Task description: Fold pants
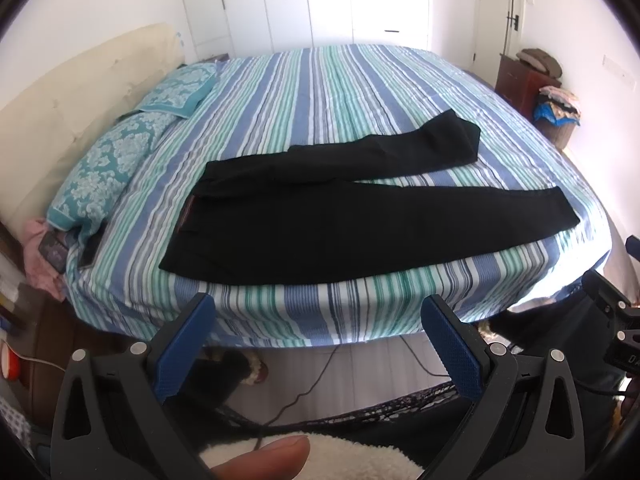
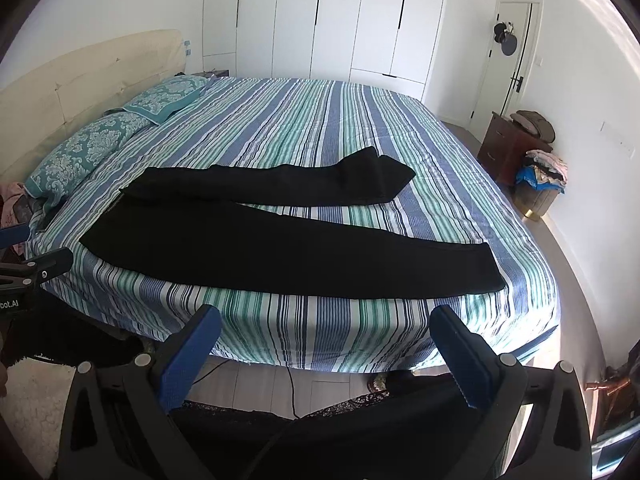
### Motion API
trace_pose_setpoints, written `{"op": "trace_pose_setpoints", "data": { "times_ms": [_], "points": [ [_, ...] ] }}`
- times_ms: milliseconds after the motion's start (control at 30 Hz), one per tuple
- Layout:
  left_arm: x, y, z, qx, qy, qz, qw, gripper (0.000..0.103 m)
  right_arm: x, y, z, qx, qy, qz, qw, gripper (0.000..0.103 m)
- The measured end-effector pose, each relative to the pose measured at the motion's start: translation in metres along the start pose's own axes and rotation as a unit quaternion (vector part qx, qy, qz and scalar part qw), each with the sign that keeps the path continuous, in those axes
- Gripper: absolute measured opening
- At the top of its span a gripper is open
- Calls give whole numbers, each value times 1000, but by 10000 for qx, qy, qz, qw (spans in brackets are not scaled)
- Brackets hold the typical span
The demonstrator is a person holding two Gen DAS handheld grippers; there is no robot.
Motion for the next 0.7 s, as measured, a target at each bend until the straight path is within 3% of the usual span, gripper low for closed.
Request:
{"op": "trace_pose_setpoints", "data": {
  "times_ms": [700],
  "points": [
    [-1,-1,-3,21,-49,30,10000,103,2,-2,-1,2,-13,72,10000,103]
  ]
}}
Point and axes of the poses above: each gripper's, at about its wrist camera, not at the fingertips, and y roughly against the way its jaws point, x to its left, z to its top, the point moved 7 cm from there along -y, roughly the way its jaws point, and after that the axes turned 12 degrees about -z, right-handed, at the moved point
